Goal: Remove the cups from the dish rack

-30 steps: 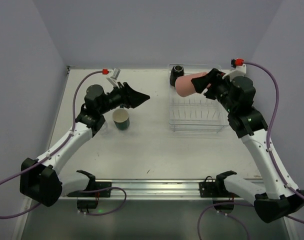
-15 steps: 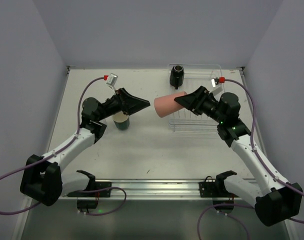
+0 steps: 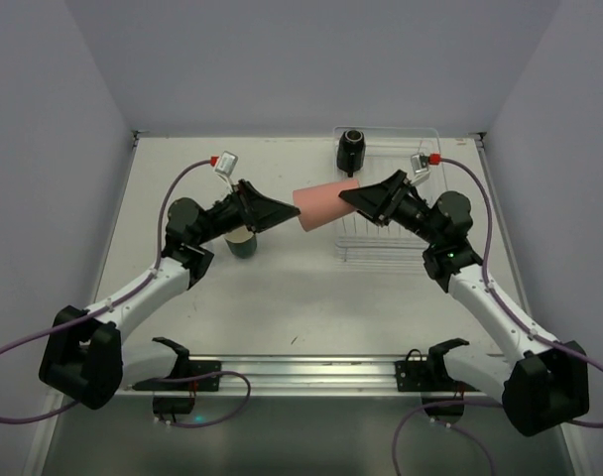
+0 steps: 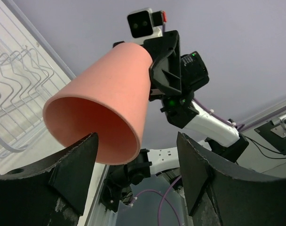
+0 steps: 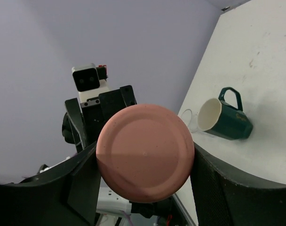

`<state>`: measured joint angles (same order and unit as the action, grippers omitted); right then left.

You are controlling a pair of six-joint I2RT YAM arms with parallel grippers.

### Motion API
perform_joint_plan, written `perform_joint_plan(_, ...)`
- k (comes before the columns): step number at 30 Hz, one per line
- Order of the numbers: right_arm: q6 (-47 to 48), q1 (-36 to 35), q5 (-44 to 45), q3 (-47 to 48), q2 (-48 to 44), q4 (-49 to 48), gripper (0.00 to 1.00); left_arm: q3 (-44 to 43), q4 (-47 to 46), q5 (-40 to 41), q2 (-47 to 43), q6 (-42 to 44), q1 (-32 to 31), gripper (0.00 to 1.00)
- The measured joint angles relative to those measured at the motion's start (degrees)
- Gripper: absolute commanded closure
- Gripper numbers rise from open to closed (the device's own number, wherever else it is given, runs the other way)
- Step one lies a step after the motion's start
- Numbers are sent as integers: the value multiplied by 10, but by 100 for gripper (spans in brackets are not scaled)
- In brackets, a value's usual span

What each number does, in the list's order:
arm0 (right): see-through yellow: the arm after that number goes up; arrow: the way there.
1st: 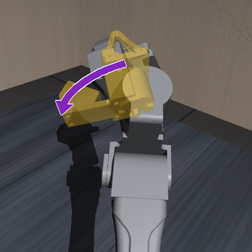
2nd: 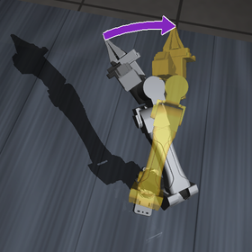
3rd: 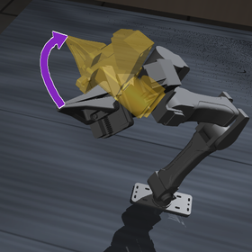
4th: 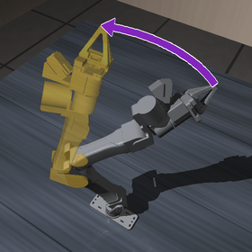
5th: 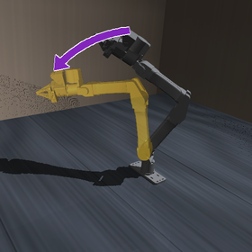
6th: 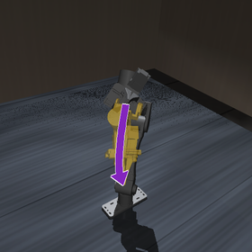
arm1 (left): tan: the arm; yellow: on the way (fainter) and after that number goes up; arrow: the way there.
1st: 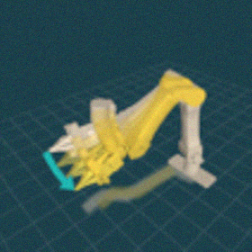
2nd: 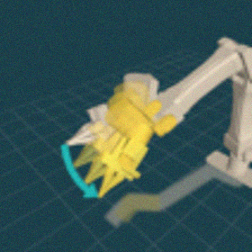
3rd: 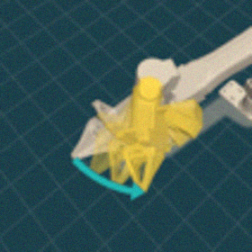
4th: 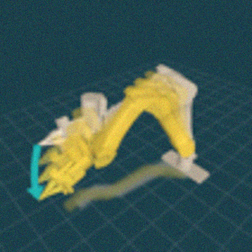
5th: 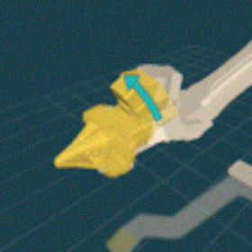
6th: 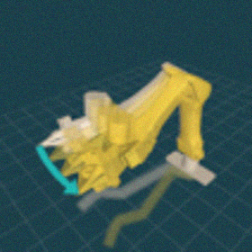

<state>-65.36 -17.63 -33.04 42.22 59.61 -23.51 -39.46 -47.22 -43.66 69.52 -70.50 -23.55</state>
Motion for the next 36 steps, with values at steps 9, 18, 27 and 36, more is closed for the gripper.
perform_joint_plan(9,-97,-19,-53,-41,108,-185,100,0,-19,18,7,-14,-25,29)
perform_joint_plan(18,-102,-49,-52,-47,118,-258,94,0,-28,43,18,-37,-32,97)
perform_joint_plan(27,23,-52,3,-24,41,-67,1,-50,96,55,13,24,-37,100)
perform_joint_plan(36,207,-43,230,129,-57,308,1,-153,434,148,-48,262,-37,100)
